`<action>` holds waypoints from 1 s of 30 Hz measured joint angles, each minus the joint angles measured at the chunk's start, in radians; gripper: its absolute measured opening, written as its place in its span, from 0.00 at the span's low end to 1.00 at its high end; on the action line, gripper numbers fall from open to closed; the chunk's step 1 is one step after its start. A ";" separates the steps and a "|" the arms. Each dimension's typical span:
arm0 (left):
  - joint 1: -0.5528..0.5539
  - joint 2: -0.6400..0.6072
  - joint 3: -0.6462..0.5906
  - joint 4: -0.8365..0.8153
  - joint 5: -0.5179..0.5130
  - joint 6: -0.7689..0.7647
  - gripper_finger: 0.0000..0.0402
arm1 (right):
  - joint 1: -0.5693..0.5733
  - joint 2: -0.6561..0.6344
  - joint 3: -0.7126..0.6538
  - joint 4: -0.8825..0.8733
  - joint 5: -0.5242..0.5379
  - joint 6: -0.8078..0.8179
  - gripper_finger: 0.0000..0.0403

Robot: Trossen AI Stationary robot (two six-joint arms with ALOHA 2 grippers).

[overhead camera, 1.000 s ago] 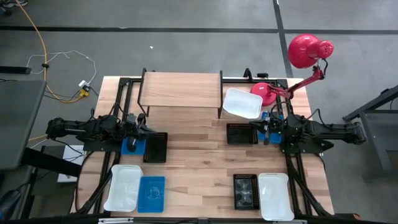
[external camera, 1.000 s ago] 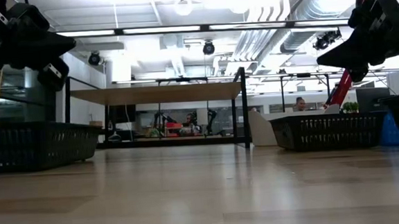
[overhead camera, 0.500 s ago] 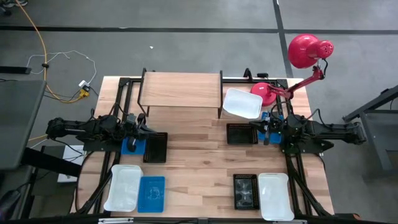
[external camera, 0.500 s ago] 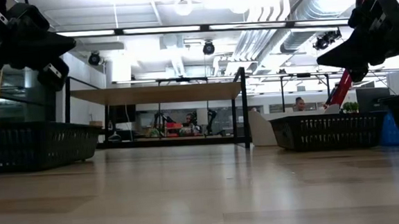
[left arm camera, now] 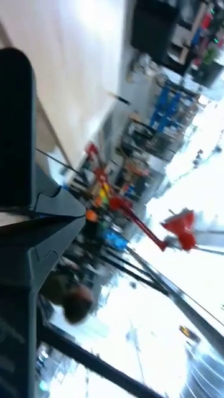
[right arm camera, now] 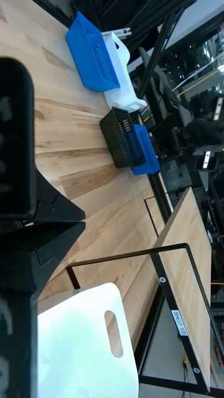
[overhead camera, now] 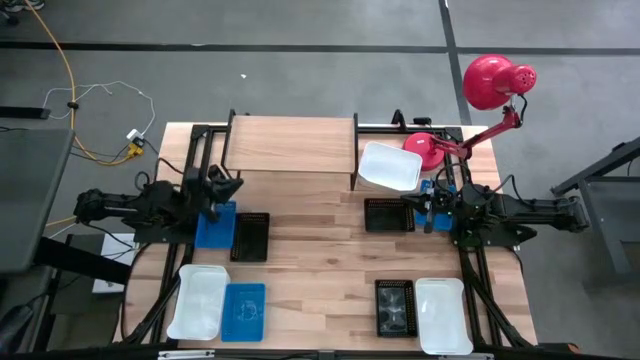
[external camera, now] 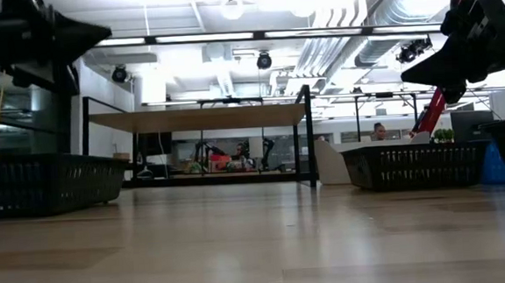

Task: Stack baskets on shelf by color
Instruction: Put the left black bin on the shelf

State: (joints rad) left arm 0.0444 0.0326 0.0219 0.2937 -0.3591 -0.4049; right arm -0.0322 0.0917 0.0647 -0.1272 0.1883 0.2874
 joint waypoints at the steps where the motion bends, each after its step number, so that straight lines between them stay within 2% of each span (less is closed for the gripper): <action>1: 0.000 0.011 0.000 0.013 0.016 0.014 0.00 | 0.000 0.000 0.000 0.000 0.000 0.000 0.00; 4: -0.001 0.066 0.000 0.052 0.035 0.015 0.01 | 0.000 0.000 0.000 0.000 0.000 0.000 0.00; 7: -0.001 0.155 0.000 0.075 0.036 0.016 0.06 | 0.000 0.000 0.000 0.000 0.000 0.000 0.00; 10: 0.000 0.256 0.043 0.070 0.065 0.055 0.15 | 0.000 0.000 0.000 0.000 0.000 0.000 0.00; 14: -0.001 0.401 0.145 0.025 0.171 0.133 0.30 | 0.000 0.000 0.000 0.000 0.000 0.000 0.00; 16: -0.001 0.465 0.223 -0.078 0.205 0.177 0.37 | 0.000 0.000 0.000 0.000 0.000 0.000 0.00; 18: -0.001 0.522 0.321 -0.252 0.210 0.221 0.43 | 0.000 0.000 0.000 0.000 0.000 0.000 0.00; 24: 0.000 0.702 0.608 -0.779 0.173 0.276 0.54 | 0.000 0.000 0.000 0.000 0.000 0.000 0.00; 27: 0.000 0.790 0.685 -0.961 0.180 0.277 0.55 | 0.000 0.000 0.000 0.000 0.000 0.000 0.00; 30: -0.001 0.871 0.704 -1.083 0.195 0.250 0.55 | 0.000 0.000 0.000 0.000 0.000 0.000 0.00</action>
State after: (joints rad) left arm 0.0437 0.9032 0.7262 -0.7896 -0.1644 -0.1550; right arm -0.0322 0.0914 0.0647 -0.1272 0.1882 0.2871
